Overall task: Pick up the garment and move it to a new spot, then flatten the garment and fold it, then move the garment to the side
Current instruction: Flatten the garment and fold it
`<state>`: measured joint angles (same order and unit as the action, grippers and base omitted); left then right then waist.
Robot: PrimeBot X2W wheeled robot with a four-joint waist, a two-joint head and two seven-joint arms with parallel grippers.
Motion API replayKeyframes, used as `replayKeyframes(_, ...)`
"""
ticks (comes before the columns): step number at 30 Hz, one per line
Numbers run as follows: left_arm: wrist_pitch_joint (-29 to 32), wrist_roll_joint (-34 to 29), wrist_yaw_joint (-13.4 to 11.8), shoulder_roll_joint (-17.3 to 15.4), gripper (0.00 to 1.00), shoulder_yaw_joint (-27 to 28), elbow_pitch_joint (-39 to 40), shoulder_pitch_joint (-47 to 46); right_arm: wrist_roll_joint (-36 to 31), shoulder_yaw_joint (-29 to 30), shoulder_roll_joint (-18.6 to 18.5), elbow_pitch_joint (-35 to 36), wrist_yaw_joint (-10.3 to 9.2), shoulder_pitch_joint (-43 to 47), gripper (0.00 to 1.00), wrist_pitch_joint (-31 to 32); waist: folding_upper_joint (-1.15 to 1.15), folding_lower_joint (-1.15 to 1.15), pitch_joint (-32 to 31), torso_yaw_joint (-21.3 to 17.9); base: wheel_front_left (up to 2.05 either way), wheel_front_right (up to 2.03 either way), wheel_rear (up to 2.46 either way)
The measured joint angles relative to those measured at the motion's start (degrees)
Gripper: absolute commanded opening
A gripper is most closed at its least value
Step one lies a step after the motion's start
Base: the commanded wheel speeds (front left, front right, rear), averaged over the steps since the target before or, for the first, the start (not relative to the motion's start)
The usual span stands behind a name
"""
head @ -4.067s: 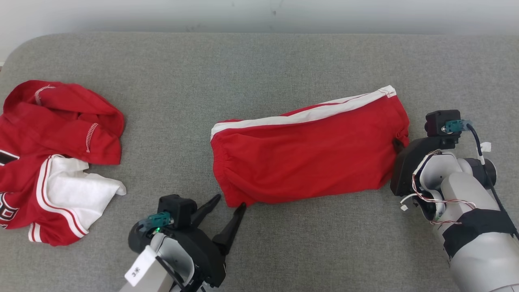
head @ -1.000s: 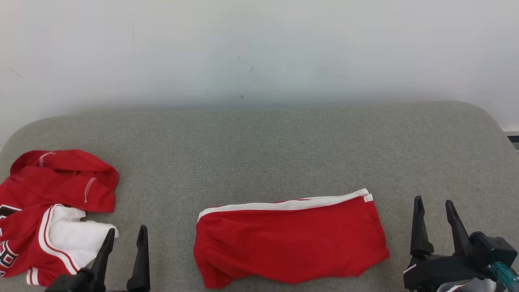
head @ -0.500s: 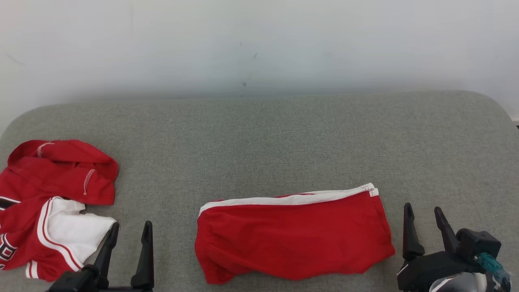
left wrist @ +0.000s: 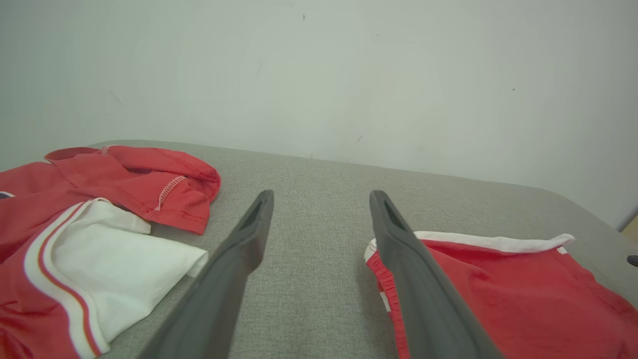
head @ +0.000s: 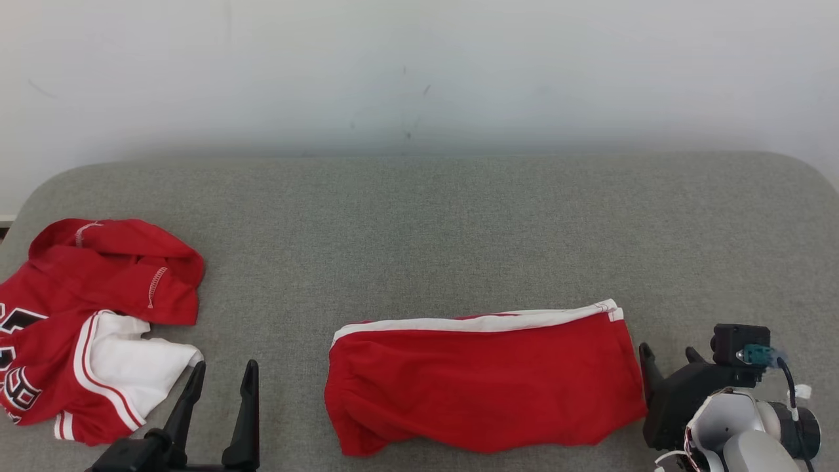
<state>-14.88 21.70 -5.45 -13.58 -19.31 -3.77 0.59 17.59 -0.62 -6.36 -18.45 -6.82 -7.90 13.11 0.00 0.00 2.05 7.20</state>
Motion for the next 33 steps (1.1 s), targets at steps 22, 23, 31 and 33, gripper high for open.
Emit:
replayKeyframes(22,0.0,-0.5,2.0,0.5,1.0,0.0,-0.9,0.0,1.1,-1.3,-0.7,-6.6,-0.24,-6.5,1.0,19.0,0.0,0.0,1.4,2.5,0.0,0.0,0.0)
replayKeyframes(23,0.0,-0.5,2.0,0.5,1.0,0.1,-0.9,0.0,1.5,-1.2,-0.6,-6.7,-0.24,-6.9,1.0,19.2,0.0,0.0,1.5,2.6,0.0,0.0,0.0)
replayKeyframes(31,0.0,-0.7,2.5,0.8,1.0,0.1,-1.1,-0.1,2.6,-0.3,-0.2,-7.6,-0.25,-8.0,0.0,21.2,0.0,0.0,1.9,2.7,0.0,0.0,0.0)
replayKeyframes(33,0.0,-1.4,2.8,0.8,1.0,0.2,-1.2,-0.3,2.6,-0.1,-0.2,-7.8,-0.25,-8.0,0.0,21.7,0.0,0.0,2.0,2.8,0.0,0.0,0.0)
